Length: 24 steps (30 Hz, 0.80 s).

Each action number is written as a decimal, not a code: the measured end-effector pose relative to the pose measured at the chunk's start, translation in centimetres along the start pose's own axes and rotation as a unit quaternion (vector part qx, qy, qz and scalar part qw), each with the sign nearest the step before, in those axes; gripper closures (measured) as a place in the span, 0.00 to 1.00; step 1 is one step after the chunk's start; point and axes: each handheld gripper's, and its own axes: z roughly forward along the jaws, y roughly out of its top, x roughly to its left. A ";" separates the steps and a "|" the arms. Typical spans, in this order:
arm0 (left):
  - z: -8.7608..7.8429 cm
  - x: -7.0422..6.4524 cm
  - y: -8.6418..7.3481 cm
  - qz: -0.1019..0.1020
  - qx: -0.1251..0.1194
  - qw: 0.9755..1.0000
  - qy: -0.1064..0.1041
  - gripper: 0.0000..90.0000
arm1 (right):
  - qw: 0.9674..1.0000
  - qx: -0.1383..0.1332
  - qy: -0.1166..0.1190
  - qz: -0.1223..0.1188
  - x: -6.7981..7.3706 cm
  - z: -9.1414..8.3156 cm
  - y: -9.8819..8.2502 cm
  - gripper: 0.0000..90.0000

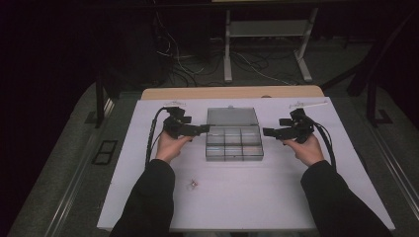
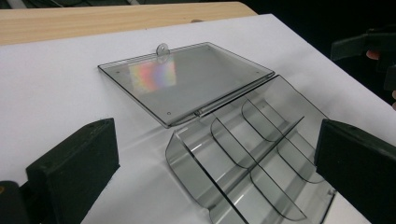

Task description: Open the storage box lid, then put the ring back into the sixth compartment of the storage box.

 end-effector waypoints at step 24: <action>-4.1 -3.1 -2.6 0.035 -0.010 0.999 -0.026 0.00 | 0.999 -0.013 0.017 -0.029 2.9 -4.7 -4.8 0.01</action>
